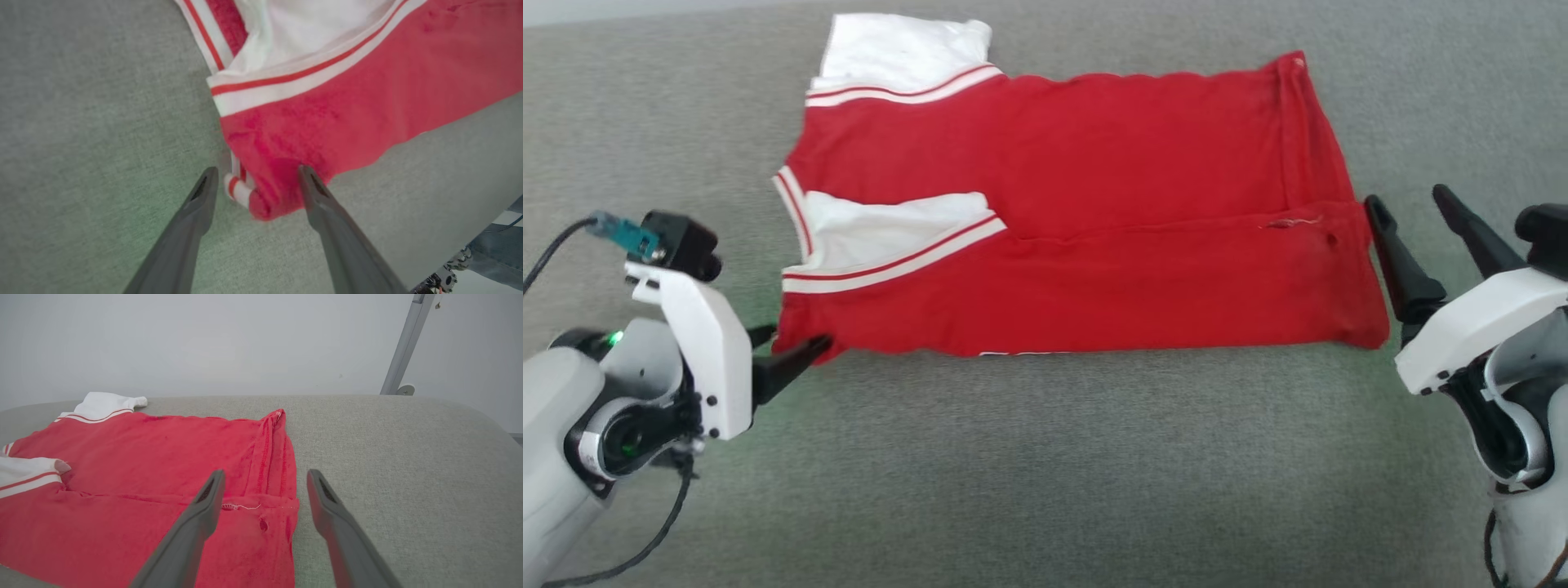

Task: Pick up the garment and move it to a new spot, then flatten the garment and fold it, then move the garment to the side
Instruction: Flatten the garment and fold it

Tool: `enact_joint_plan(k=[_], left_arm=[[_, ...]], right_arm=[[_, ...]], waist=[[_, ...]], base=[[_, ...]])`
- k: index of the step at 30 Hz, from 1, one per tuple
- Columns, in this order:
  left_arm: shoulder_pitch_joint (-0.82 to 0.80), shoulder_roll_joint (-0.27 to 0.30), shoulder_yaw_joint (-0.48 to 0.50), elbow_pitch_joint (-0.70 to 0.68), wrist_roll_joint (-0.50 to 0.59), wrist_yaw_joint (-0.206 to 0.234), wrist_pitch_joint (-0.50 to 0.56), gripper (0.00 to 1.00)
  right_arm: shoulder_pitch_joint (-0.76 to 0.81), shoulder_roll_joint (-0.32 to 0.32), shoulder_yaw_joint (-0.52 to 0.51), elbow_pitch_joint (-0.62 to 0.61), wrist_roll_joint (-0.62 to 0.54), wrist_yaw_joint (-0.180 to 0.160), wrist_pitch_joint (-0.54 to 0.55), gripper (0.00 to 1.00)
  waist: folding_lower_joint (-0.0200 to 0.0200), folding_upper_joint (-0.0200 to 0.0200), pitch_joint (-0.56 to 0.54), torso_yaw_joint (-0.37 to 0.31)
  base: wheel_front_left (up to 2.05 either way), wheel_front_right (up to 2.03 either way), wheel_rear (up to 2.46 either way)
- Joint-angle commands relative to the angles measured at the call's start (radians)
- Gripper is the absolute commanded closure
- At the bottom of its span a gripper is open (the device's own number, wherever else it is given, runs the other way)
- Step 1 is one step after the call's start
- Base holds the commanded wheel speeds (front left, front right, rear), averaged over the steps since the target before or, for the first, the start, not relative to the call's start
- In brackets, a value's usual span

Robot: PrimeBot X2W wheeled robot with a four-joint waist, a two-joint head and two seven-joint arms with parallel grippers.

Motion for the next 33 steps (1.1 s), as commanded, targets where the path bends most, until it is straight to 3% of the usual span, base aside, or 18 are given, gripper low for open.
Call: enact_joint_plan(k=[1, 5, 6, 7, 8, 9, 17, 24, 28, 30, 31, 33], left_arm=[[0.011, -0.001, -0.002, 0.021, -0.017, 0.004, 0.015, 0.0], [0.034, -0.026, -0.005, 0.08, -0.075, -0.015, 0.059, 0.0], [0.038, -0.034, -0.007, 0.09, -0.093, -0.022, 0.072, 0.09], [0.04, -0.041, -0.006, 0.097, -0.108, -0.033, 0.079, 0.31], [0.041, -0.047, -0.001, 0.103, -0.117, -0.04, 0.081, 0.6], [0.04, -0.053, 0.004, 0.109, -0.125, -0.049, 0.078, 1.0], [0.016, -0.071, 0.013, 0.119, -0.12, -0.079, 0.054, 1.0], [-0.001, -0.117, 0.001, 0.118, -0.08, -0.097, 0.015, 1.0], [-0.007, -0.145, -0.009, 0.142, -0.067, -0.102, -0.006, 1.0], [-0.005, -0.161, -0.013, 0.159, -0.06, -0.106, -0.017, 1.0], [-0.002, -0.166, -0.014, 0.167, -0.058, -0.109, -0.024, 1.0], [0.009, -0.176, -0.013, 0.177, -0.064, -0.113, -0.038, 1.0]], right_arm=[[0.005, 0.006, 0.003, -0.005, -0.001, -0.001, 0.004, 0.0], [0.0, 0.011, 0.005, -0.006, -0.004, -0.001, 0.01, 0.0], [-0.001, 0.011, 0.003, -0.005, -0.005, -0.001, 0.012, 0.0], [-0.001, 0.01, 0.003, -0.005, -0.006, -0.001, 0.015, 0.0], [-0.001, 0.009, 0.005, -0.005, -0.006, -0.001, 0.017, 0.0], [-0.001, 0.004, 0.01, -0.006, -0.008, -0.001, 0.025, 0.0], [0.004, -0.088, 0.087, -0.005, 0.008, -0.001, 0.184, 0.0], [-0.023, -0.194, 0.151, 0.014, 0.087, -0.001, 0.492, 0.0], [-0.027, -0.218, 0.181, 0.029, 0.094, -0.001, 0.583, 0.0], [-0.017, -0.222, 0.2, 0.029, 0.101, 0.0, 0.606, 0.56], [-0.007, -0.217, 0.202, 0.029, 0.111, 0.0, 0.613, 0.66], [0.006, -0.219, 0.202, 0.024, 0.119, 0.0, 0.613, 1.0]], waist=[[0.0, 0.0, 0.019, -0.022], [0.0, 0.0, 0.034, -0.038], [0.0, 0.0, 0.036, -0.04], [0.0, 0.0, 0.038, -0.041], [0.0, 0.0, 0.04, -0.041], [0.0, 0.0, 0.042, -0.041], [0.0, 0.0, 0.05, -0.018], [0.0, 0.0, 0.073, 0.025], [0.0, 0.0, 0.082, 0.048], [0.0, 0.0, 0.075, 0.059], [0.0, 0.0, 0.07, 0.062], [0.0, 0.0, 0.057, 0.067]], base=[[0.0, 0.0, 0.0], [0.0, 0.0, 0.0], [0.0, 0.0, 0.0], [0.0, 0.0, 0.0], [0.0, 0.0, 0.0], [0.0, 0.0, 0.0], [0.0, 0.0, 0.0], [0.0, 0.0, 0.0], [0.0, 0.0, 0.0], [0.0, 0.0, 0.0], [0.0, 0.0, 0.0], [0.0, 0.0, 0.0]])
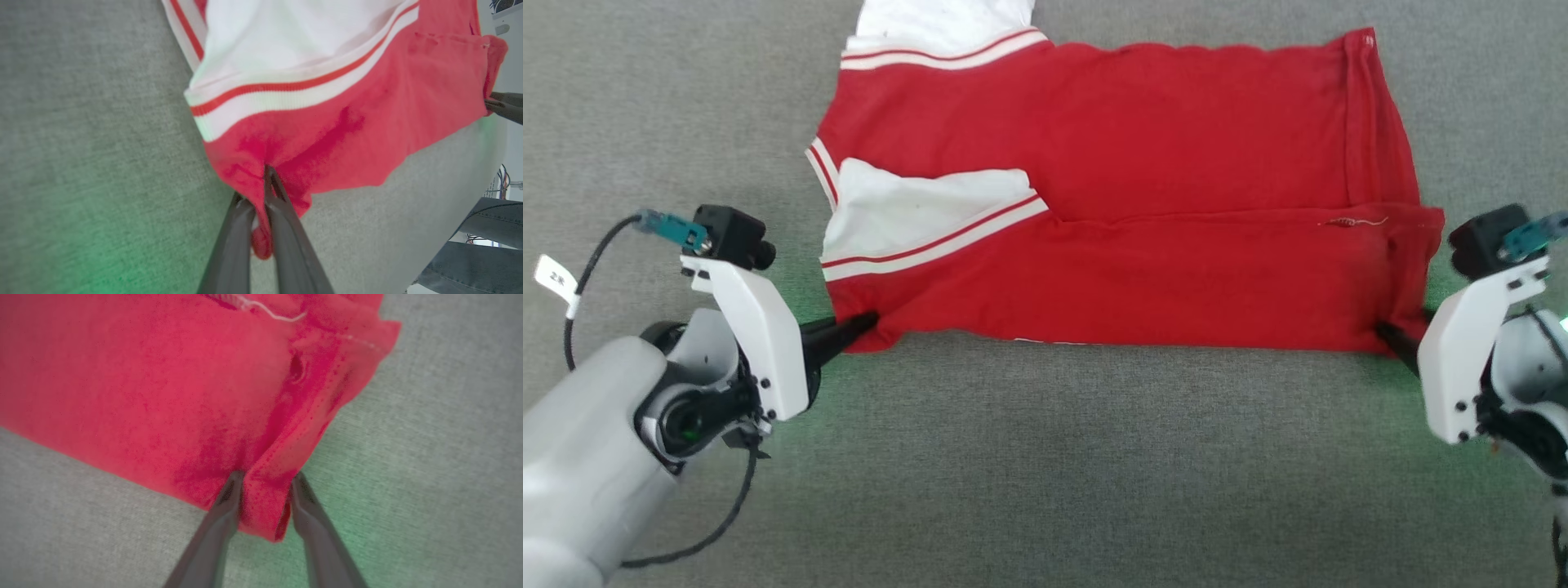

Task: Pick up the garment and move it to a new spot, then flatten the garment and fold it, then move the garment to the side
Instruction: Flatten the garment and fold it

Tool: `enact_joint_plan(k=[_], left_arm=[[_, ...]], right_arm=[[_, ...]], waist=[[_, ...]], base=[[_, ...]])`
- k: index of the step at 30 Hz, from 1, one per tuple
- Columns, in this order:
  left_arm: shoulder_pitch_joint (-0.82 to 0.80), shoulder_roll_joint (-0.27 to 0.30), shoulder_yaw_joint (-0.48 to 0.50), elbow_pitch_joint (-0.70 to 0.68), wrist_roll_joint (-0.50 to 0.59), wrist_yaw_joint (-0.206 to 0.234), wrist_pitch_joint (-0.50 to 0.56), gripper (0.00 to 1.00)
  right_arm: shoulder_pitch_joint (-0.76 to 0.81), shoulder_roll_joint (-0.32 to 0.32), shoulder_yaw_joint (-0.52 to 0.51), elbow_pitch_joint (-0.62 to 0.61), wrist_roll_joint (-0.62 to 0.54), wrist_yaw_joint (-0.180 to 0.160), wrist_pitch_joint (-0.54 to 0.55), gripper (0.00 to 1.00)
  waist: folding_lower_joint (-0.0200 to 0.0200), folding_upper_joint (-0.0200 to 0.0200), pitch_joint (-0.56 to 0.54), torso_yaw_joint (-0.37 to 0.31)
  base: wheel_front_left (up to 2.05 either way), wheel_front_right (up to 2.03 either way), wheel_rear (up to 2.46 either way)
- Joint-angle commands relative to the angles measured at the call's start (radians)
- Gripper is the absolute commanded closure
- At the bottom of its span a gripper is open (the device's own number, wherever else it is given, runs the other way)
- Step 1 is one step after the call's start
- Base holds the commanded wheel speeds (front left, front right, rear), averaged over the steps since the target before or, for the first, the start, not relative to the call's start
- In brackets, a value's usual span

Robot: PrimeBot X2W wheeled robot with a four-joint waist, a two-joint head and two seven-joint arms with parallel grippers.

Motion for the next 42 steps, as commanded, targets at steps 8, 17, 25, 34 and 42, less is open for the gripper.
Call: enact_joint_plan(k=[8, 17, 25, 34, 42], left_arm=[[0.121, 0.033, -0.003, -0.047, -0.018, -0.008, -0.082, 1.0], [0.297, 0.153, 0.006, -0.267, -0.038, 0.044, -0.176, 1.0], [0.428, 0.213, 0.021, -0.413, -0.047, 0.116, -0.285, 1.0], [0.446, 0.217, 0.053, -0.44, -0.02, 0.15, -0.374, 0.0], [0.411, 0.21, 0.193, -0.391, 0.027, 0.201, -0.622, 0.0]], right_arm=[[0.082, -0.009, -0.001, -0.028, 0.019, 0.0, -0.048, 1.0], [0.244, -0.057, -0.055, -0.139, 0.046, 0.0, -0.018, 1.0], [0.376, -0.047, -0.134, -0.262, 0.034, 0.0, -0.015, 1.0], [0.338, 0.034, -0.171, -0.305, -0.043, 0.0, -0.143, 0.0], [0.268, 0.168, -0.154, -0.289, -0.146, -0.001, -0.472, 0.0]], waist=[[0.0, -0.0001, -0.072, 0.011], [0.0, -0.0001, -0.105, 0.022], [0.0, -0.0001, -0.103, 0.021], [0.0, -0.0001, -0.101, 0.006], [0.0, -0.0001, -0.081, -0.047]], base=[[0.0, 0.0, 0.0], [0.0, 0.0, 0.0], [0.0, 0.0, 0.0], [0.0, 0.0, 0.0], [0.0, 0.0, 0.0]])
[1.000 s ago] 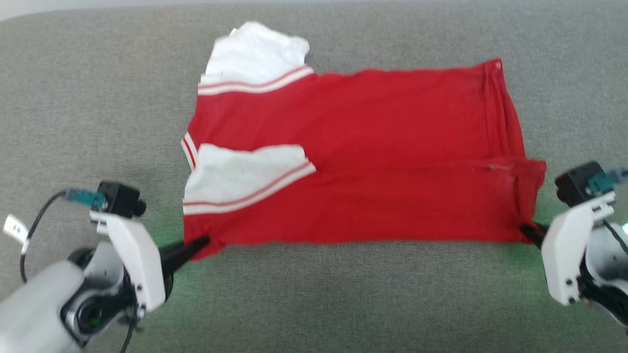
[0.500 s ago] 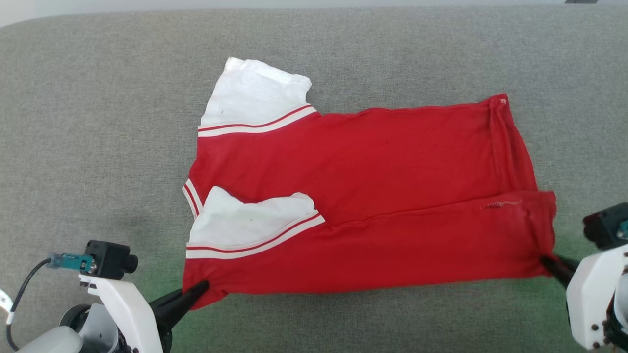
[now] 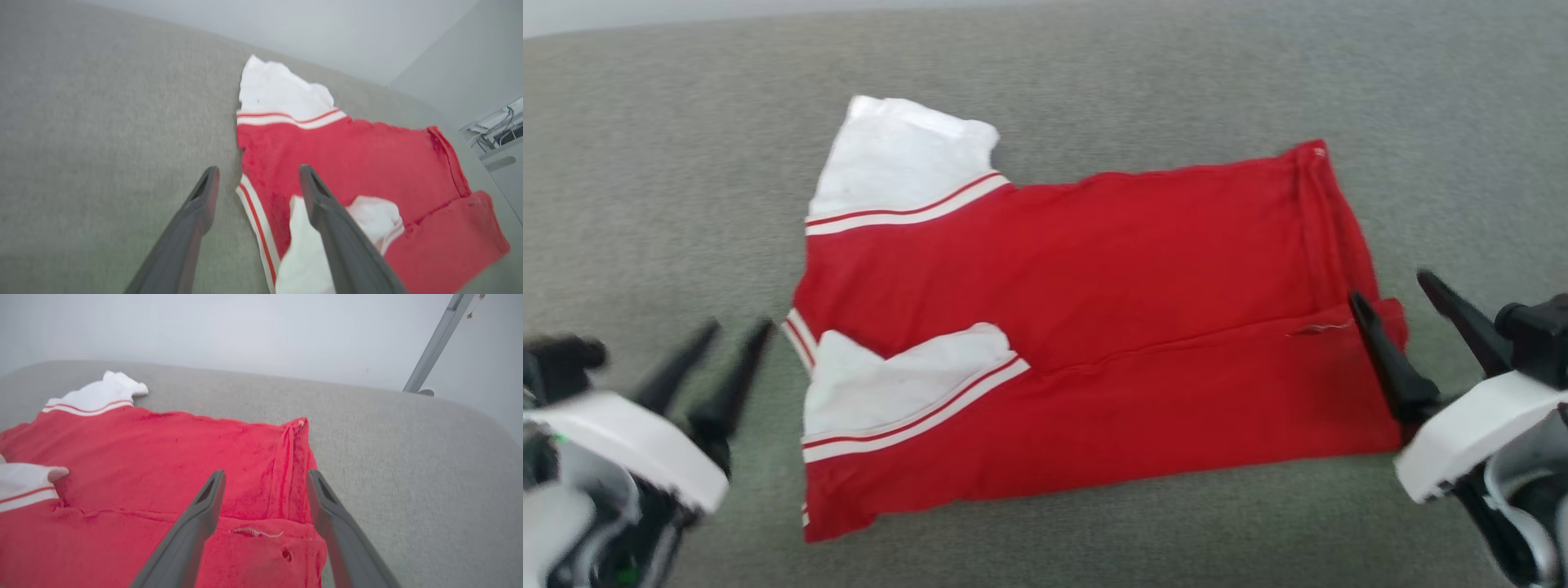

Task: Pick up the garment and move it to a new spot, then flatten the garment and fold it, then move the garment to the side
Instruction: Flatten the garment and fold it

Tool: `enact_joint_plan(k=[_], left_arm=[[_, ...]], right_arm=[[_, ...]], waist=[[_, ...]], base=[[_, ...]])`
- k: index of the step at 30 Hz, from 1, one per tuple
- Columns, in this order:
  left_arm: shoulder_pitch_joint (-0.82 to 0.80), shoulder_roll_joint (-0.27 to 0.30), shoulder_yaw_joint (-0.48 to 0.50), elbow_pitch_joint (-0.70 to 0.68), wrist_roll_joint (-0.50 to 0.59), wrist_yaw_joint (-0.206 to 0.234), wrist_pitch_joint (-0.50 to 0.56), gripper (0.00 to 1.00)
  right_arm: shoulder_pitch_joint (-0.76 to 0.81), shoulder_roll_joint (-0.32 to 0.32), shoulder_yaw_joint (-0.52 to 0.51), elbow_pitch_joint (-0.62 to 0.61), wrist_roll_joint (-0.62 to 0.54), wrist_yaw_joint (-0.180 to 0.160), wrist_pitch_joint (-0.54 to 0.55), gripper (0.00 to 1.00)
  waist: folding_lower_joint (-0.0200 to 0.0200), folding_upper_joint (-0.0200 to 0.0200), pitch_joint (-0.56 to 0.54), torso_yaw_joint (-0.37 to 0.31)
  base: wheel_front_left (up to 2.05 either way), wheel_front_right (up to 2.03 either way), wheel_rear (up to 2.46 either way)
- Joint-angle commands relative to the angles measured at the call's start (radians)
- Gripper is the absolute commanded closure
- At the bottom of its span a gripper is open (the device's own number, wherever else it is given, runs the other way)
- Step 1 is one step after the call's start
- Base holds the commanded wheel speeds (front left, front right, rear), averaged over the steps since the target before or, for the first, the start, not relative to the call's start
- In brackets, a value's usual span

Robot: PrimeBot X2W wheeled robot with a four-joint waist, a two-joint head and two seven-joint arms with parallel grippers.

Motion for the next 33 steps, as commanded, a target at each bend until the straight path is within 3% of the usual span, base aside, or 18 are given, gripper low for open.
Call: enact_joint_plan(k=[1, 6, 11, 17, 19, 20, 22, 27, 32, 33], left_arm=[[-0.03, -0.015, 0.025, 0.025, 0.016, 0.006, -0.024, 0.0], [-0.134, -0.038, 0.085, 0.128, 0.074, -0.007, -0.053, 0.0], [-0.326, -0.052, 0.091, 0.26, 0.12, -0.053, 0.014, 0.0], [-0.636, -0.115, 0.02, 0.526, 0.163, -0.134, 0.281, 0.0], [-0.707, -0.123, -0.007, 0.607, 0.173, -0.149, 0.381, 0.0], [-0.707, -0.123, -0.007, 0.607, 0.173, -0.149, 0.381, 0.0], [-0.789, -0.14, -0.041, 0.702, 0.156, -0.172, 0.541, 0.0], [-0.867, -0.138, -0.093, 0.818, 0.145, -0.188, 0.786, 0.0], [-0.874, -0.17, -0.115, 0.832, 0.102, -0.203, 0.892, 0.0], [-0.873, -0.177, -0.121, 0.831, 0.094, -0.205, 0.909, 0.21]], right_arm=[[-0.021, 0.03, 0.002, 0.013, -0.027, -0.002, -0.083, 0.0], [-0.064, 0.164, -0.014, 0.078, -0.091, -0.002, -0.328, 0.0], [-0.104, 0.231, 0.0, 0.116, -0.132, -0.002, -0.444, 0.0], [-0.136, 0.255, 0.025, 0.145, -0.141, -0.002, -0.468, 0.0], [-0.142, 0.259, 0.033, 0.156, -0.139, -0.002, -0.467, 0.0], [-0.142, 0.259, 0.033, 0.156, -0.139, -0.002, -0.467, 0.0], [-0.15, 0.264, 0.05, 0.169, -0.134, -0.002, -0.463, 0.0], [-0.16, 0.27, 0.071, 0.182, -0.128, -0.002, -0.464, 0.0], [-0.176, 0.258, 0.086, 0.19, -0.134, -0.002, -0.443, 0.0], [-0.188, 0.251, 0.087, 0.188, -0.134, -0.002, -0.435, 0.0]], waist=[[0.0, 0.0, 0.008, -0.022], [0.0, 0.0, 0.036, -0.086], [0.0, 0.0, 0.081, -0.151], [0.0, 0.0, 0.146, -0.219], [0.0, 0.0, 0.163, -0.235], [0.0, 0.0, 0.163, -0.235], [0.0, 0.0, 0.184, -0.255], [0.0, 0.0, 0.205, -0.277], [0.0, 0.0, 0.213, -0.273], [0.0, 0.0, 0.214, -0.271]], base=[[0.0, 0.0, 0.0], [0.0, 0.0, 0.0], [0.0, 0.0, 0.0], [0.0, 0.0, 0.0], [0.0, 0.0, 0.0], [0.0, 0.0, 0.0], [0.0, 0.0, 0.0], [0.0, 0.0, 0.0], [0.0, 0.0, 0.0], [0.0, 0.0, 0.0]])
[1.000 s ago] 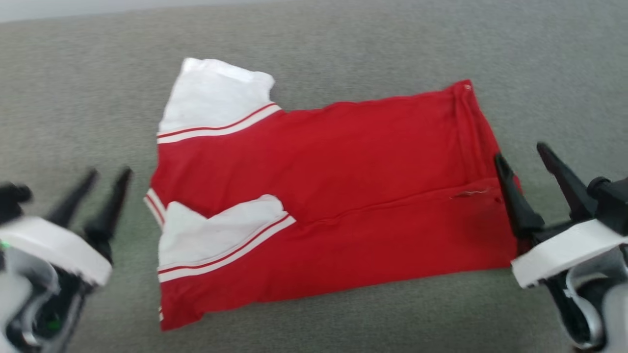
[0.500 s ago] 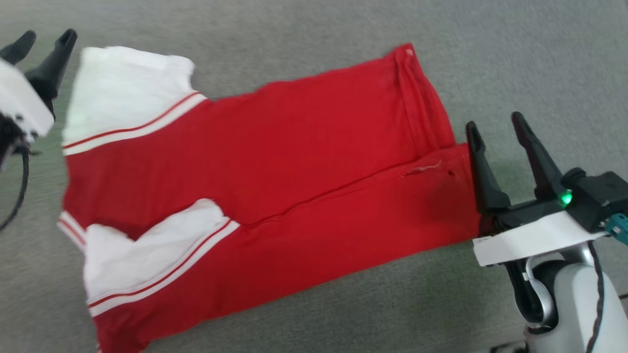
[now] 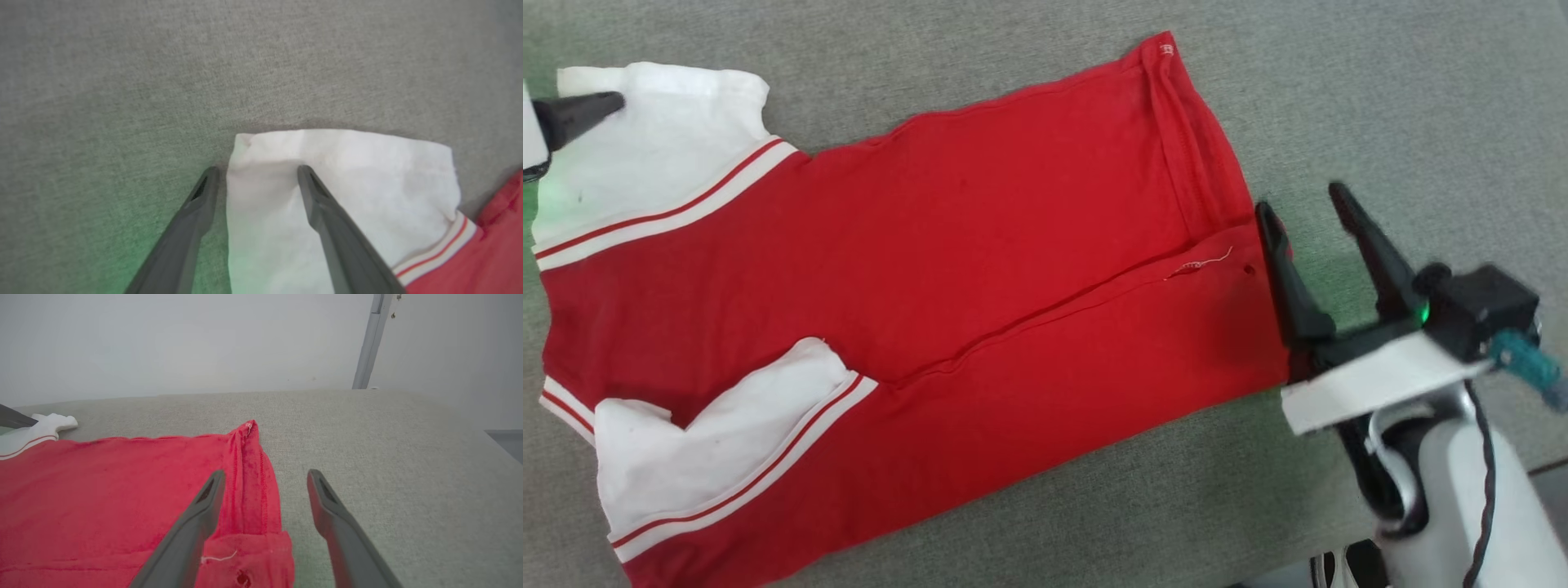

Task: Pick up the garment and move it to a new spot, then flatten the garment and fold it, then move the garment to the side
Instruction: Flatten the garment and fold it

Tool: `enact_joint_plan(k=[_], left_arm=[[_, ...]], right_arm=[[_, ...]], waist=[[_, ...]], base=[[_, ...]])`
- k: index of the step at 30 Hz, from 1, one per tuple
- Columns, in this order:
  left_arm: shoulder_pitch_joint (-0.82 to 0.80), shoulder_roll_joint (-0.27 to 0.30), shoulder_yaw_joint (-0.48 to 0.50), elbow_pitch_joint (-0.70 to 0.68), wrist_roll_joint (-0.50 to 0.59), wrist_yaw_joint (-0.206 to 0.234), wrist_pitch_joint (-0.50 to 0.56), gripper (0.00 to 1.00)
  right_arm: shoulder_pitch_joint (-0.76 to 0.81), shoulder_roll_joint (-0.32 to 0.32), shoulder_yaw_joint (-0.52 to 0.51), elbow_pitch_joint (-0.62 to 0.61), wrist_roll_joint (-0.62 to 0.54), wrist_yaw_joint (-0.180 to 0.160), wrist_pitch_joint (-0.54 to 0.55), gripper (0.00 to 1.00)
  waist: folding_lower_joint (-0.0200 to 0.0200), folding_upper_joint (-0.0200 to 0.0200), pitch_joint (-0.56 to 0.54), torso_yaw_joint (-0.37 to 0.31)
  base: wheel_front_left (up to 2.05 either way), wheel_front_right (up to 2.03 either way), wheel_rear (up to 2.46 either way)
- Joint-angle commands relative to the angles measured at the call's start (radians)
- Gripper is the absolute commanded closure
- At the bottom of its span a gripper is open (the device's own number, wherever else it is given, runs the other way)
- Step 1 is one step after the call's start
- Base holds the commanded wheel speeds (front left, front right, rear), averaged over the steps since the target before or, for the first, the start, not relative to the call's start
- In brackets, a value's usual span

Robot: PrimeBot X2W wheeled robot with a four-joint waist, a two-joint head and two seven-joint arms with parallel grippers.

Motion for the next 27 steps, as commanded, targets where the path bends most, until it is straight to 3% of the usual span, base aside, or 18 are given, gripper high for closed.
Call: enact_joint_plan(k=[1, 2, 3, 9, 15, 20, 25, 27], left_arm=[[0.032, -0.03, -0.029, 0.0, -0.008, -0.007, 0.029, 0.5], [0.033, -0.033, -0.034, -0.006, -0.008, -0.009, 0.033, 0.83], [0.03, -0.034, -0.038, -0.009, -0.008, -0.009, 0.031, 1.0], [0.008, -0.038, -0.065, -0.06, 0.007, -0.009, -0.022, 1.0], [0.002, -0.059, -0.089, -0.099, -0.015, -0.009, -0.06, 1.0], [-0.011, -0.069, -0.117, -0.127, -0.029, -0.009, -0.077, 1.0], [-0.013, -0.077, -0.143, -0.147, -0.039, -0.009, -0.105, 1.0], [-0.017, -0.08, -0.149, -0.152, -0.049, -0.009, -0.12, 1.0]], right_arm=[[-0.031, -0.01, 0.002, -0.004, -0.004, -0.001, 0.011, 0.0], [-0.045, -0.019, 0.01, -0.002, -0.004, -0.001, 0.032, 0.0], [-0.064, -0.028, 0.02, 0.003, -0.001, -0.001, 0.064, 0.0], [-0.274, -0.135, 0.113, 0.076, 0.035, -0.001, 0.332, 0.0], [-0.526, -0.247, 0.226, 0.236, 0.188, -0.001, 0.599, 0.0], [-0.681, -0.263, 0.263, 0.376, 0.264, -0.001, 0.721, 0.0], [-0.75, -0.257, 0.324, 0.485, 0.311, -0.001, 0.776, 0.0], [-0.757, -0.263, 0.355, 0.508, 0.327, -0.001, 0.788, 0.46]], waist=[[0.0, -0.0001, 0.002, 0.004], [0.0, -0.0001, 0.003, 0.007], [0.0, -0.0001, 0.005, 0.009], [0.0, -0.0001, 0.021, 0.037], [0.0, -0.0001, 0.035, 0.084], [0.0, -0.0001, 0.055, 0.124], [0.0, -0.0001, 0.058, 0.143], [0.0, -0.0001, 0.059, 0.149]], base=[[0.0, 0.0, 0.0], [0.0, 0.0, 0.0], [0.0, 0.0, 0.0], [0.0, 0.0, 0.0], [0.0, 0.0, 0.0], [0.0, 0.0, 0.0], [0.0, 0.0, 0.0], [0.0, 0.0, 0.0]])
